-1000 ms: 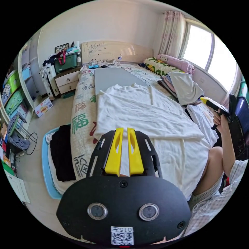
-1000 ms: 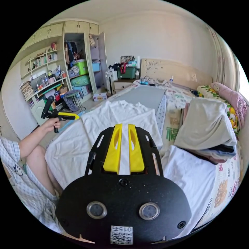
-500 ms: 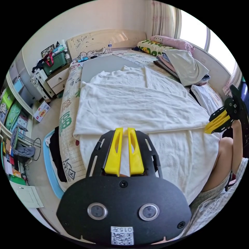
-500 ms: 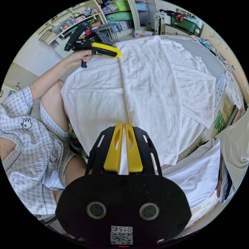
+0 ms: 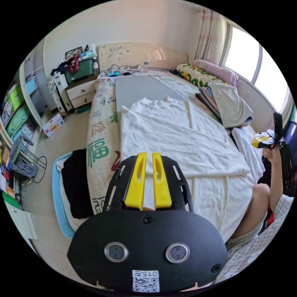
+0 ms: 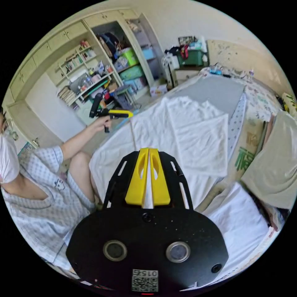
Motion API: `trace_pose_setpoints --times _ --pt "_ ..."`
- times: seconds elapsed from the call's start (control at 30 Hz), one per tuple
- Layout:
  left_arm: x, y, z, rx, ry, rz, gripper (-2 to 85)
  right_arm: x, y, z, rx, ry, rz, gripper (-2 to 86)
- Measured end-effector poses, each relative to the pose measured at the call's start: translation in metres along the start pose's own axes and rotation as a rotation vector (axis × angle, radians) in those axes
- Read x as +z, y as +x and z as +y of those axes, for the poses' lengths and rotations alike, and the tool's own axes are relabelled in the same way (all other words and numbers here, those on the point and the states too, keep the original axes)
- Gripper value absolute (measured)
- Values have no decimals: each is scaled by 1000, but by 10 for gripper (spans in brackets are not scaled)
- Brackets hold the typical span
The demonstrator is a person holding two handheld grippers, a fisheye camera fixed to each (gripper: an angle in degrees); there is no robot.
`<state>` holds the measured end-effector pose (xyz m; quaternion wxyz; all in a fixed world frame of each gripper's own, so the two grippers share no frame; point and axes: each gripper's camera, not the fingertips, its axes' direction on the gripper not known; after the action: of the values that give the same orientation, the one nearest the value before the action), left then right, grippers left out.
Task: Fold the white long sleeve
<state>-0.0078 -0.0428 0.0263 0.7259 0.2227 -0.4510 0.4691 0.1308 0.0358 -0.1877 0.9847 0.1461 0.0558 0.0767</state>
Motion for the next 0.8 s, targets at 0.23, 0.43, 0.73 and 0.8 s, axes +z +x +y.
trace_pose_setpoints --times 0.23,0.43,0.73,0.8 --pt "41 -69 -100 -157 49 74 90 95 122 -82 231 -8 270 72" --pt "110 -93 -143 -202 -52 16 116 194 211 -86 432 -108 269 127" --pt "142 -97 -142 -151 -94 15 23 255 227 -63 437 -157 336 51" --pt "134 -97 -137 -149 -65 6 15 256 225 -55 441 -144 320 34"
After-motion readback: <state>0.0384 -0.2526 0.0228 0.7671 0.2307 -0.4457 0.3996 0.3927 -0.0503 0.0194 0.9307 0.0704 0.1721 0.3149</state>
